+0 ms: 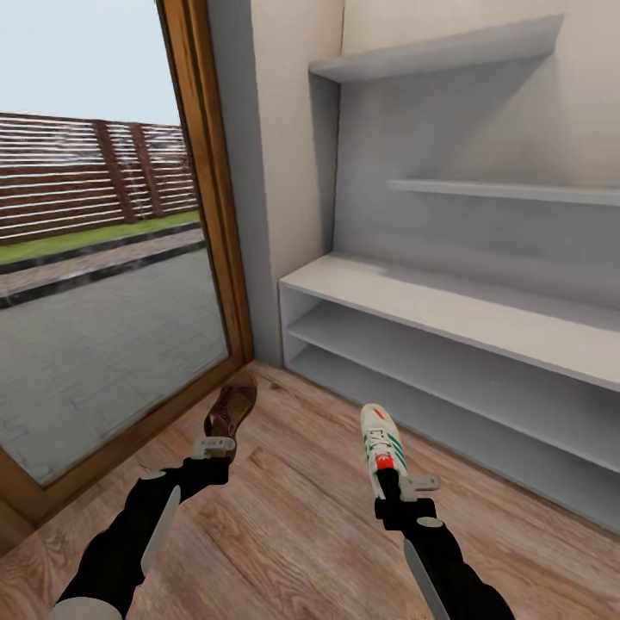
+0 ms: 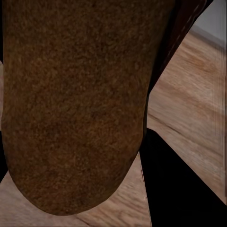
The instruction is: Pick up the two gym shoes and the two sandals from the corridor floor and place them onto the hallstand (shoe rack) in the corridor, making sure they are on the rack and not on the floor. Arrange them so the two gym shoes are next to each other and the two sandals are next to each other.
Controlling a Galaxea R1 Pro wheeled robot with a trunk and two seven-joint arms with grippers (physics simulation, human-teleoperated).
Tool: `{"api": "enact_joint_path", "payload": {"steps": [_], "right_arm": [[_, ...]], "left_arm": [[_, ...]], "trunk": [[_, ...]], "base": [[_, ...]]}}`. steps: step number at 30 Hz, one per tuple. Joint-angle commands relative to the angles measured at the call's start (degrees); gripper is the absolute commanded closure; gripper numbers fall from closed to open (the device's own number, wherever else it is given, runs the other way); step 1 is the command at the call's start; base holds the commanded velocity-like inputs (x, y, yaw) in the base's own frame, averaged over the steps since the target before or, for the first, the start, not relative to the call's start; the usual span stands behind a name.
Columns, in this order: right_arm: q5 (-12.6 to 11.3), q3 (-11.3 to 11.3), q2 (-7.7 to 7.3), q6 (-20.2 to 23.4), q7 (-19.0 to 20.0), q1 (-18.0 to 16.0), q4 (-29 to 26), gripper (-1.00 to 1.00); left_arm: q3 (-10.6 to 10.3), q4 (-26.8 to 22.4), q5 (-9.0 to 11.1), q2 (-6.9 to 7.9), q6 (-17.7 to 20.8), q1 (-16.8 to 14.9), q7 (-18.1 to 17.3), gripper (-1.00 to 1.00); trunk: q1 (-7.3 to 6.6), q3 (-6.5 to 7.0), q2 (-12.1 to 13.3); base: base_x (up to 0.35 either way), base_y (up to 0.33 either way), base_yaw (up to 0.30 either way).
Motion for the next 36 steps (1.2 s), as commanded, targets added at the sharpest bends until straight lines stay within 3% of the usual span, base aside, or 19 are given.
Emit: {"api": "enact_joint_path", "payload": {"steps": [1, 36], "right_arm": [[-0.58, 0.12, -0.01, 0.17, -0.57, -0.05, -0.05, 1.00], [-0.58, 0.12, -0.01, 0.17, -0.57, -0.05, -0.05, 1.00]], "left_arm": [[0.11, -0.07, 0.27, 0.00, 0.41, -0.01, -0.32, 1.00], [0.03, -0.07, 0.26, 0.00, 0.29, -0.01, -0.30, 1.00]], "trunk": [[-0.01, -0.05, -0.02], [-0.01, -0.05, -0.02]], "base": [[0.000, 0.160, -0.266], [0.063, 0.280, -0.266]]}}
